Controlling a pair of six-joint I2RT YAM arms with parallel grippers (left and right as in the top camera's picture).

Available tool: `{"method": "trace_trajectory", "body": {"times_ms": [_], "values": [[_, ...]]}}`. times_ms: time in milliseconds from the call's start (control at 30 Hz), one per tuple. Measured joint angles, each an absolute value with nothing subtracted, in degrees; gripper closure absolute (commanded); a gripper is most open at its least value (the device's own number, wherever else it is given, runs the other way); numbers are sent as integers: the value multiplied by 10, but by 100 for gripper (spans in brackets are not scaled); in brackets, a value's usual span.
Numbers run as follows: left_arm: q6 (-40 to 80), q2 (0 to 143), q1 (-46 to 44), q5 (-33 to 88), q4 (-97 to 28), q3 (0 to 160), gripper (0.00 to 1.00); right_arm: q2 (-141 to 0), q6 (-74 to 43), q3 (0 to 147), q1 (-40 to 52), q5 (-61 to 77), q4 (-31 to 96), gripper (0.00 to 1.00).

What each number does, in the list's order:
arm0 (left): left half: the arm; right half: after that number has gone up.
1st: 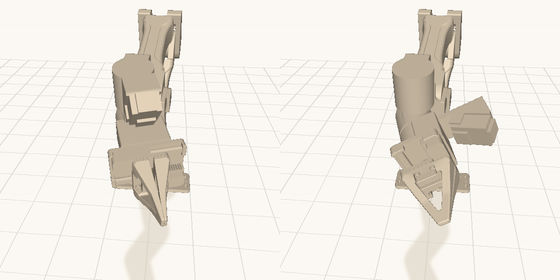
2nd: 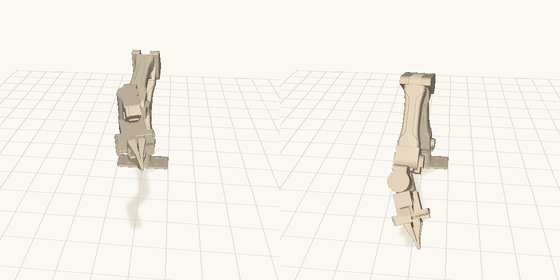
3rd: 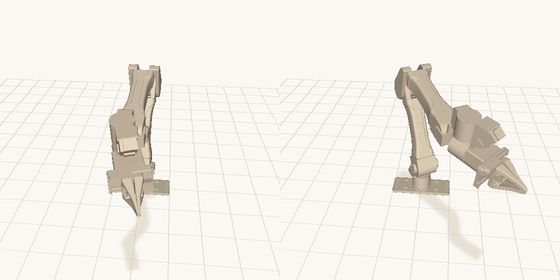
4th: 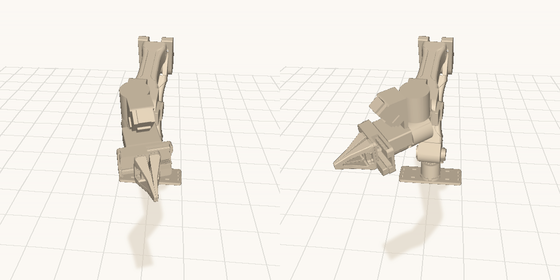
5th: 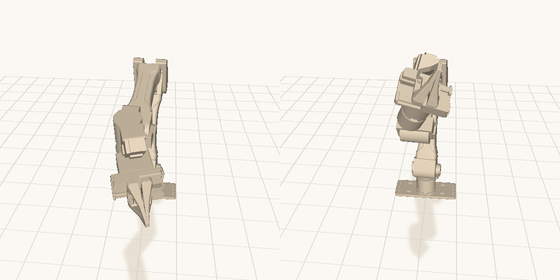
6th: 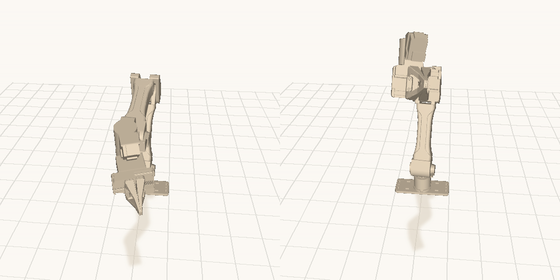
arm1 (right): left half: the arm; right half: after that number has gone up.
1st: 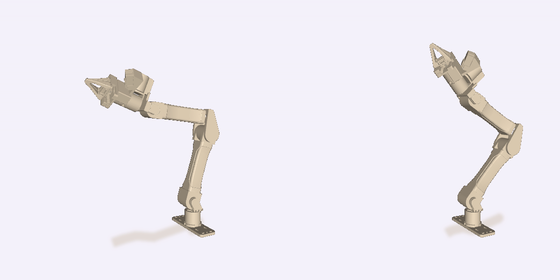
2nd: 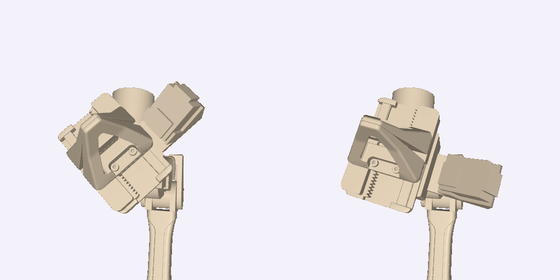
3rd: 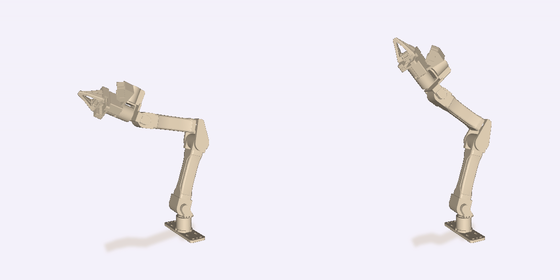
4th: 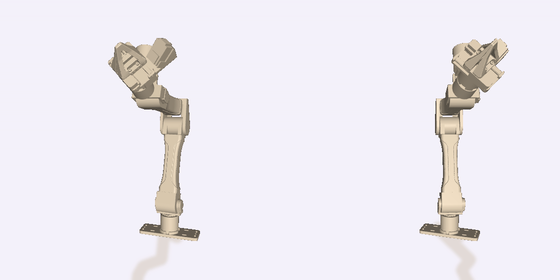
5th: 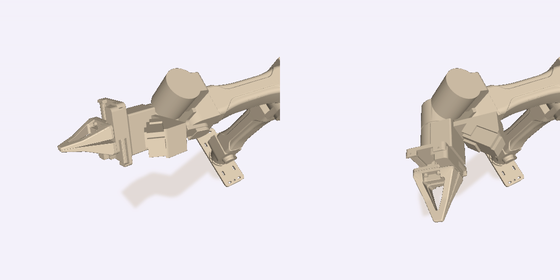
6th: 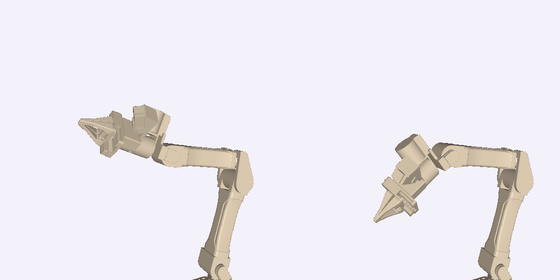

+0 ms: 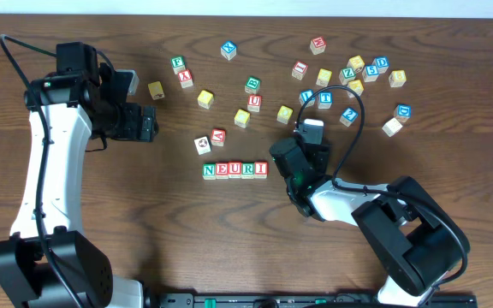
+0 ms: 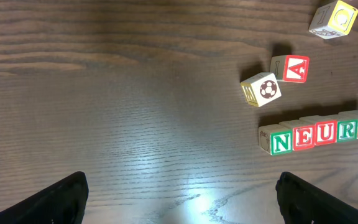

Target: Spell out NEURIPS

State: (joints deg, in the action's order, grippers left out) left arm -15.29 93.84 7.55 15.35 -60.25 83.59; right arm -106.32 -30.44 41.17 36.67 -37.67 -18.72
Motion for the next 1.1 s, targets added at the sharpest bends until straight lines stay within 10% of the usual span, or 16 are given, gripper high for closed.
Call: {"method": "trace_trajectory", "body": {"times_ms": [133,1100], "values": [[-153,938,76,154,-602,836,5,-1034,-286,411,367,-374,-170,1],[-153,938,76,154,-603,836,5,-745,-385,431,311,-138,241,2]]}}
